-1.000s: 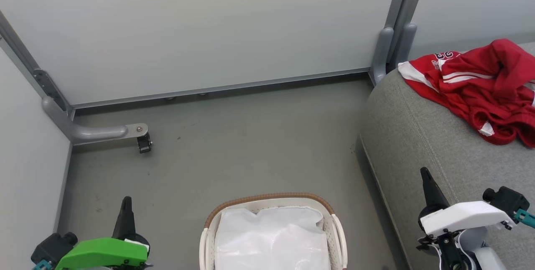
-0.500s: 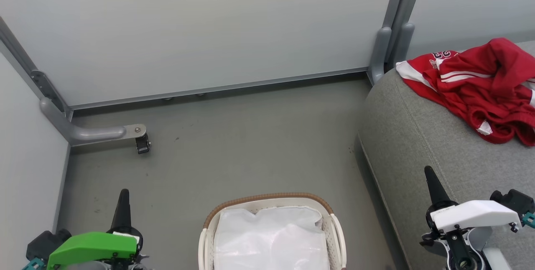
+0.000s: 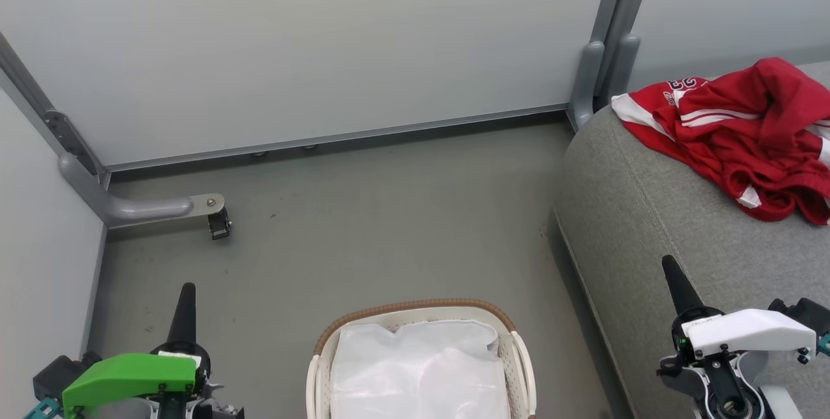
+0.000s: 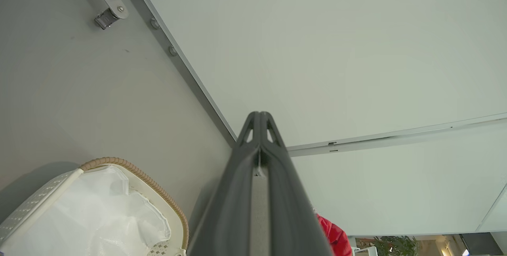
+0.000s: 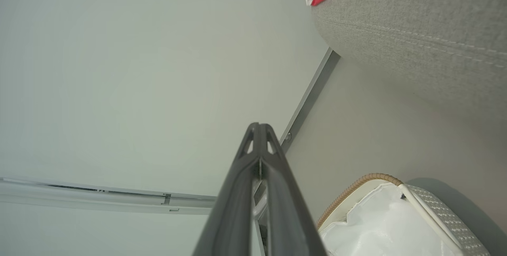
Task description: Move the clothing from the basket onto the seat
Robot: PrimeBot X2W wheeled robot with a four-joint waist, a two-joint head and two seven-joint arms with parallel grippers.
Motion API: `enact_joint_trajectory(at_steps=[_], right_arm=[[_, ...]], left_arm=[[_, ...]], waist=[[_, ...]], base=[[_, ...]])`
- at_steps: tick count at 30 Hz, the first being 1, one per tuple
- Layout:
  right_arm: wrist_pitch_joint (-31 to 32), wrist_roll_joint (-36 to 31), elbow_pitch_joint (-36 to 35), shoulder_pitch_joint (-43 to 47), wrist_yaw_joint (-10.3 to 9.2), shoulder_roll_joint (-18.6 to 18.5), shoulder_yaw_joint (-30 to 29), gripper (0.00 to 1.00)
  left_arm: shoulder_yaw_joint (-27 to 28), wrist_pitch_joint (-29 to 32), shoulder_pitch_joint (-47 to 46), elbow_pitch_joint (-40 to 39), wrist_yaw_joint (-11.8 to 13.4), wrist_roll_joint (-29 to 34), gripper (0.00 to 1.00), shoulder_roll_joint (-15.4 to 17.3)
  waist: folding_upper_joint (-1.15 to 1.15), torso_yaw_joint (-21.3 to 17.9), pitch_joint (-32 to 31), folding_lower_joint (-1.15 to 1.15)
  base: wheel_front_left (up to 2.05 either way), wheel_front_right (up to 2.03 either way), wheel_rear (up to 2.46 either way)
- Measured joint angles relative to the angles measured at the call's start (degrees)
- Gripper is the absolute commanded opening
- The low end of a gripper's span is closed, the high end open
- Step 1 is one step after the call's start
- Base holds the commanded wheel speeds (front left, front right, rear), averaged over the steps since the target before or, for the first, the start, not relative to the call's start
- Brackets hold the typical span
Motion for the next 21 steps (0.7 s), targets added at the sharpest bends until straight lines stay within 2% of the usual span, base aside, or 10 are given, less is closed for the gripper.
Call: enact_joint_trajectory(at_steps=[21], right_arm=[[2.55, 10.07, -0.89, -0.03, 0.00, -0.04, -1.49, 0.00]], left_arm=[[1.53, 2.58, -1.26, -0.46, -0.58, -8.72, 0.00, 0.00]], waist=[[0.00, -0.47, 0.02, 0.00]], base=[[0.00, 0.00, 0.00]])
